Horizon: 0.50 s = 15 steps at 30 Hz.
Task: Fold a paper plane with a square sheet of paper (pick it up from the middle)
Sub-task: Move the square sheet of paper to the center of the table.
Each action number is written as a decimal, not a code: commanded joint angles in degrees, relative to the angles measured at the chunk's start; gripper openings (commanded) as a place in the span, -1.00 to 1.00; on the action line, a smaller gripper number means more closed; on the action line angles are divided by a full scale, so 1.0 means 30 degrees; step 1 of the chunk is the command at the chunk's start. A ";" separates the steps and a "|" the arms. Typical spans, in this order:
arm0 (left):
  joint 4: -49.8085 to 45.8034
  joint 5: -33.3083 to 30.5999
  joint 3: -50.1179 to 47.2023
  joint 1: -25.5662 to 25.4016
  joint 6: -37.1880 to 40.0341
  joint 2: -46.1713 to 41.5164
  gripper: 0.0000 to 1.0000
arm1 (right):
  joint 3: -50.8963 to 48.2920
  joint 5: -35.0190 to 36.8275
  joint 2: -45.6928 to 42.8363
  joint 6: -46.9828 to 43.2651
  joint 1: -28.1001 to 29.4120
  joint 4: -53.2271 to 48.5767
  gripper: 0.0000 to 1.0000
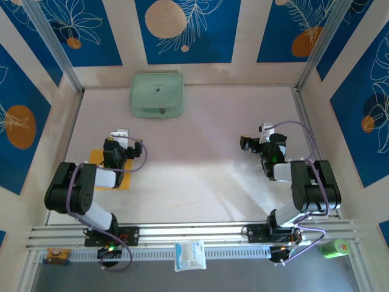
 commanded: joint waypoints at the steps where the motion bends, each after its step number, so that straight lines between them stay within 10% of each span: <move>1: 0.0091 0.0426 0.0322 0.0025 0.0308 0.0047 1.00 | 0.0161 -0.0351 -0.0106 -0.0034 -0.0087 0.0427 0.98; 15: -0.0040 0.0511 0.0397 0.0054 0.0251 0.0049 1.00 | 0.0242 -0.0672 -0.0072 0.0082 -0.0245 0.0326 0.98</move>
